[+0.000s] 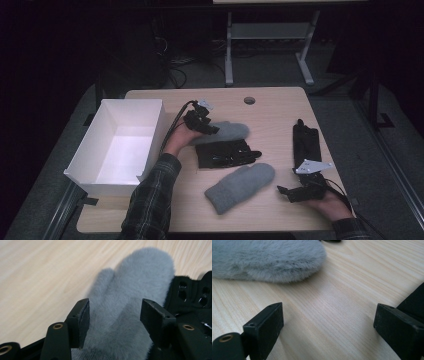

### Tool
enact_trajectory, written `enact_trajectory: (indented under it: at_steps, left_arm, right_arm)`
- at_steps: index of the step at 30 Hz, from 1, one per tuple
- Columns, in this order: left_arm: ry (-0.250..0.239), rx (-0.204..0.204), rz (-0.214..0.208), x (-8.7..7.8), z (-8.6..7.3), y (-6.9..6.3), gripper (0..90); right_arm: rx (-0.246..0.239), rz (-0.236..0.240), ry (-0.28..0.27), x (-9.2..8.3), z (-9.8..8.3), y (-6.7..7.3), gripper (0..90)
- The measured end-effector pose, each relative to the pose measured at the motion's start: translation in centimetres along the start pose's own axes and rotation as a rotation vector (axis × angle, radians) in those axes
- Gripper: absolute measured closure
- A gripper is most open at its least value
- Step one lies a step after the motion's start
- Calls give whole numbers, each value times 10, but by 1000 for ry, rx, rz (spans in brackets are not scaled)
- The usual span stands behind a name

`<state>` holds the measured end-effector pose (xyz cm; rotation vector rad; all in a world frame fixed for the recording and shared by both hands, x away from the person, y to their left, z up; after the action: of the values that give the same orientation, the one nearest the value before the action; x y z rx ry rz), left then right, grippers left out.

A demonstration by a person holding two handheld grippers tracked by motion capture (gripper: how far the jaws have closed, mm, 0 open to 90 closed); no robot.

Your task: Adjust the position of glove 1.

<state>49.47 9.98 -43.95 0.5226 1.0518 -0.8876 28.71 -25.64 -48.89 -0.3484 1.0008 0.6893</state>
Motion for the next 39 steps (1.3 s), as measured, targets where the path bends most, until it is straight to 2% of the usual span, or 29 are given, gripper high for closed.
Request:
enact_trajectory:
  at_steps: [2, 4, 7, 11, 15, 16, 19, 20, 21, 25, 27, 28, 31, 32, 35, 37, 39]
  left_arm:
    - [22, 19, -9, 9, -1, 1, 403]
    - [26, 19, -11, 12, -2, 0, 411]
    - [51, 42, -2, 16, -3, 0, 461]
    - [74, 67, 29, 17, -4, -3, 584]
    - [89, 82, 57, 17, -2, -7, 752]
    - [92, 57, 58, 17, -1, -8, 792]
    - [95, 34, 55, 16, -1, -7, 830]
    - [91, 2, 43, 14, 0, -6, 838]
    - [88, -11, 40, 13, 0, -5, 842]
    - [87, -47, 56, 5, -1, -4, 853]
    - [71, -74, 61, -1, 0, -4, 855]
    - [71, -74, 61, -1, 0, -4, 855]
    - [52, -97, 56, -10, 0, -5, 856]
    - [43, -121, 51, -18, 1, -7, 856]
    - [11, -144, 29, -31, 1, -10, 856]
    - [-12, -175, 15, -38, 1, -16, 856]
    - [-17, -182, 13, -44, -1, -20, 856]
  right_arm:
    - [-1, 0, 1, 0, 0, 0, 91]
    - [0, 0, -1, 0, 0, 0, 91]
    - [0, 0, -1, 0, 0, 0, 91]
    - [3, 0, -1, 0, 0, 0, 91]
    - [0, 0, 0, 0, 0, 0, 90]
    - [0, 0, 0, 0, 0, 0, 91]
    - [0, 0, 0, 0, 0, 0, 90]
    - [2, 0, -1, 0, 0, 0, 91]
    - [5, 1, -1, 0, 0, 0, 91]
    - [0, -1, -1, 0, 0, 0, 91]
    - [3, 1, 1, 0, 0, 0, 90]
    - [3, 1, 1, 0, 0, 0, 90]
    - [0, -1, -1, 0, 0, 0, 91]
    - [1, 0, 0, 0, 0, 0, 90]
    - [-2, 1, -1, 0, 0, 0, 90]
    - [-3, 3, -1, 0, 0, 0, 90]
    - [-6, 4, -1, 0, 0, 0, 90]
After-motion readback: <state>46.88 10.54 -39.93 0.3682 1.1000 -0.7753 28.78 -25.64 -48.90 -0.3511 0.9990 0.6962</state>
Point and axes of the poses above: each handheld gripper's, and its own axes: x roughly forward along the jaws, z roughly out of its top, y roughly to its left, the point moved 1 cm from there along x, roughly forward along the jaws, and after that the axes turned 15 degrees about y, right-handed, at the moved point
